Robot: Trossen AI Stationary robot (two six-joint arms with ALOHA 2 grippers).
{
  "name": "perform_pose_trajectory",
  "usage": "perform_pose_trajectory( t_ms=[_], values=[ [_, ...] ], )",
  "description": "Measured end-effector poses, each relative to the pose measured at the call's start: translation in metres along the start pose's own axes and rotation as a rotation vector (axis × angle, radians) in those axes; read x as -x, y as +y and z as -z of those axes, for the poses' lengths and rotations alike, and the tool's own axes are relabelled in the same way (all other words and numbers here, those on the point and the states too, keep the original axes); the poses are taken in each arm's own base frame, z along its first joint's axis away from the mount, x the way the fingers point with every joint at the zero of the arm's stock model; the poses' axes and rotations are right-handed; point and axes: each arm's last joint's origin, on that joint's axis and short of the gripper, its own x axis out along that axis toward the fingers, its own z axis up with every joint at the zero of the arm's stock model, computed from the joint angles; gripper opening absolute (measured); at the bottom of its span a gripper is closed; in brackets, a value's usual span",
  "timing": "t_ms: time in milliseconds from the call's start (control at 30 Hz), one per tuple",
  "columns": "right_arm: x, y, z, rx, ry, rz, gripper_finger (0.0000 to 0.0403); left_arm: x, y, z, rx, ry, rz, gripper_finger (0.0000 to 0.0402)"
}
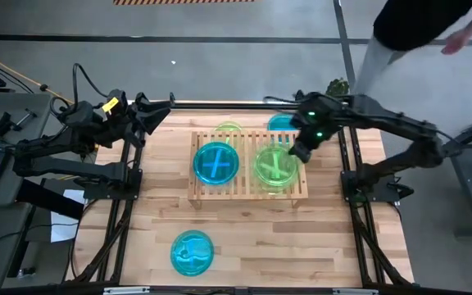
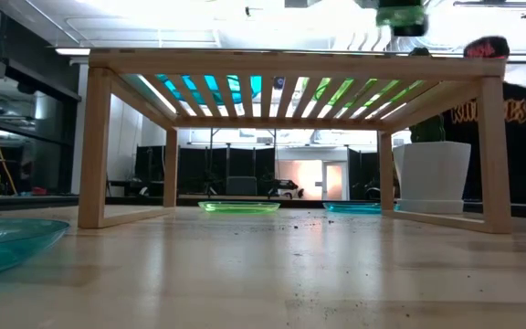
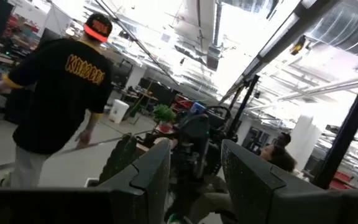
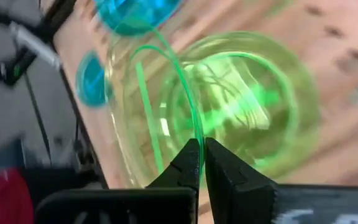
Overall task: Place and stack plates onto a shelf
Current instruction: Stack the green plate on top of the other green plate on the shelf
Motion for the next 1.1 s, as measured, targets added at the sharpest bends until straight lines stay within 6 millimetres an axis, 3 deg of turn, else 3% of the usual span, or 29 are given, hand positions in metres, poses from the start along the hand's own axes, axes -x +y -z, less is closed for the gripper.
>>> perform_pose_trajectory(
  t_ms=[133,300,433,800,933,1100],
  values=[
    [0.009,-0.024,0.024,-0.148,-0.116,0.059,0.0000,0.000,0.000,-0.001,0.001,-0.013,-0.003,0.0133],
    [0.000,-0.046,0.040,-0.260,-0.179,0.040,0.0000,0.000,0.000,-0.001,0.003,-0.022,-0.018,0.0133],
    [-0.012,-0.052,0.045,-0.288,-0.153,0.014,0.0000,0.000,0.000,-0.001,0.003,-0.022,-0.018,0.0134],
    [-0.013,-0.052,0.041,-0.281,-0.185,0.020,0.0001,0.000,0.000,-0.001,0.010,-0.022,-0.018,0.0133],
    [-0.013,-0.052,0.042,-0.282,-0.174,0.011,0.0035,0.000,0.000,-0.001,0.012,-0.022,-0.018,0.0134],
    [-0.013,-0.051,0.040,-0.275,-0.186,0.003,0.0121,0.000,0.000,-0.001,0.012,-0.022,-0.018,0.0134]
  ],
)
